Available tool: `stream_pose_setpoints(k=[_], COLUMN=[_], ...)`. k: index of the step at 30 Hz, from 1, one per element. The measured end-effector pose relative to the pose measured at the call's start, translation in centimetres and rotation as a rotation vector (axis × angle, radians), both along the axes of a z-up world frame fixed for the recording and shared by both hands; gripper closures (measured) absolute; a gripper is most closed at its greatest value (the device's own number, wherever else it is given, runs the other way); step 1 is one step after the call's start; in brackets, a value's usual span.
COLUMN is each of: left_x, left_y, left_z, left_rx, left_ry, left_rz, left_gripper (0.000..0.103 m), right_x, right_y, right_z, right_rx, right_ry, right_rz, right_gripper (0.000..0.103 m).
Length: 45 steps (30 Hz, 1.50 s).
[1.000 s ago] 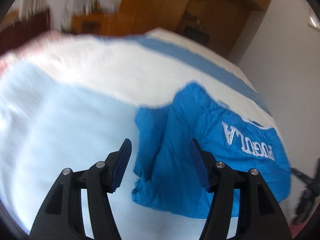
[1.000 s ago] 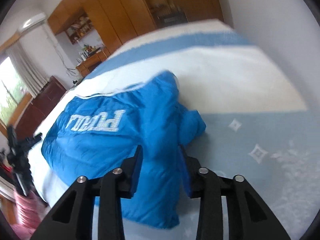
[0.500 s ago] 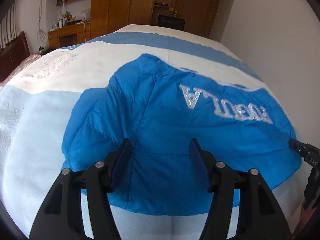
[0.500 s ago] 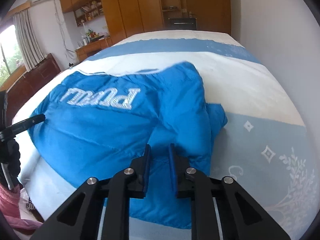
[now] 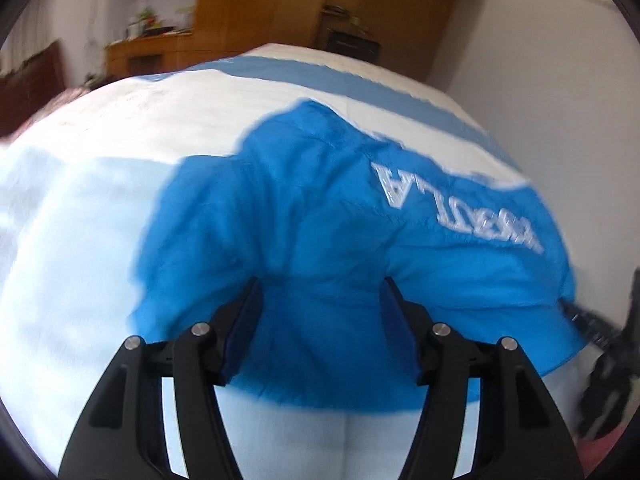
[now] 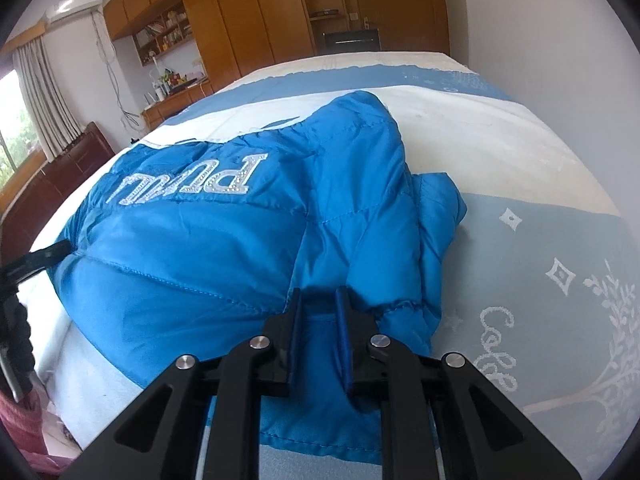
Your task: Fold large clothes
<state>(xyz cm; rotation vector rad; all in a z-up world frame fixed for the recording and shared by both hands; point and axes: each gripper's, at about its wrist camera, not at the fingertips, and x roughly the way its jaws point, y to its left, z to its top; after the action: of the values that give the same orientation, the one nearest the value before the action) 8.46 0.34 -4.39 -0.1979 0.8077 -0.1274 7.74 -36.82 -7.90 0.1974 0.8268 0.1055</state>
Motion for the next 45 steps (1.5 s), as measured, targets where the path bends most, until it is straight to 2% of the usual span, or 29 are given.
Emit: stream_pose_setpoints(k=[1, 5, 8, 10, 14, 16, 18, 19, 20, 22, 26, 29, 31, 35, 40, 45], left_x=[-1.2, -3.5, -3.4, -2.9, -0.9, 0.0, 0.7, 1.1, 1.4, 1.9, 1.0, 0.1, 0.0, 1.1, 1.8, 2.2], left_y=[0.8, 2.9, 4.6, 5.9, 8.0, 9.0, 9.5, 9.7, 9.8, 9.8, 9.7, 9.4, 9.5, 10.3, 9.6, 9.2], left_z=[0.5, 0.4, -1.1, -2.1, -4.0, -4.8, -4.8, -4.9, -5.1, -5.6, -5.0, -4.2, -4.9, -7.6, -7.6, -7.6], left_rx=[-0.015, -0.075, -0.201, -0.317, -0.433, -0.536, -0.552, -0.561, -0.575, -0.614, -0.654, -0.633, -0.624, -0.699, -0.646, -0.642], left_ry=[-0.007, 0.014, 0.057, 0.064, 0.092, 0.075, 0.055, 0.050, 0.052, 0.058, 0.021, 0.005, 0.029, 0.079, 0.069, 0.059], left_rz=[0.043, 0.147, 0.196, 0.213, 0.281, 0.283, 0.286, 0.288, 0.289, 0.273, 0.258, 0.254, 0.261, 0.246, 0.226, 0.218], left_gripper=[0.034, 0.029, 0.029, 0.029, 0.029, 0.028, 0.030, 0.034, 0.044, 0.057, 0.073, 0.074, 0.074, 0.073, 0.072, 0.072], right_x=[0.0, 0.0, 0.1, 0.1, 0.0, 0.0, 0.0, 0.1, 0.1, 0.1, 0.4, 0.5, 0.7, 1.1, 1.3, 1.2], right_y=[-0.1, -0.3, -0.4, -0.6, -0.7, -0.7, -0.7, -0.7, -0.6, -0.6, -0.7, -0.8, -0.9, -1.0, -0.5, -0.6], right_z=[0.1, 0.2, 0.2, 0.3, 0.3, 0.3, 0.3, 0.3, 0.3, 0.3, 0.4, 0.5, 0.5, 0.4, 0.1, -0.1], right_rx=[0.006, 0.012, 0.025, 0.040, 0.046, 0.047, 0.048, 0.047, 0.046, 0.047, 0.063, 0.069, 0.070, 0.059, 0.017, 0.021], right_ry=[0.001, 0.001, 0.004, 0.008, 0.009, 0.008, 0.010, 0.011, 0.012, 0.015, 0.033, 0.048, 0.056, 0.066, 0.052, 0.039], right_rz=[0.000, 0.002, 0.007, 0.011, 0.018, 0.020, 0.020, 0.020, 0.020, 0.019, 0.017, 0.016, 0.018, 0.020, 0.002, 0.000], right_gripper=[0.088, 0.088, 0.088, 0.088, 0.088, 0.088, 0.088, 0.088, 0.088, 0.088, 0.088, 0.089, 0.090, 0.090, 0.090, 0.090])
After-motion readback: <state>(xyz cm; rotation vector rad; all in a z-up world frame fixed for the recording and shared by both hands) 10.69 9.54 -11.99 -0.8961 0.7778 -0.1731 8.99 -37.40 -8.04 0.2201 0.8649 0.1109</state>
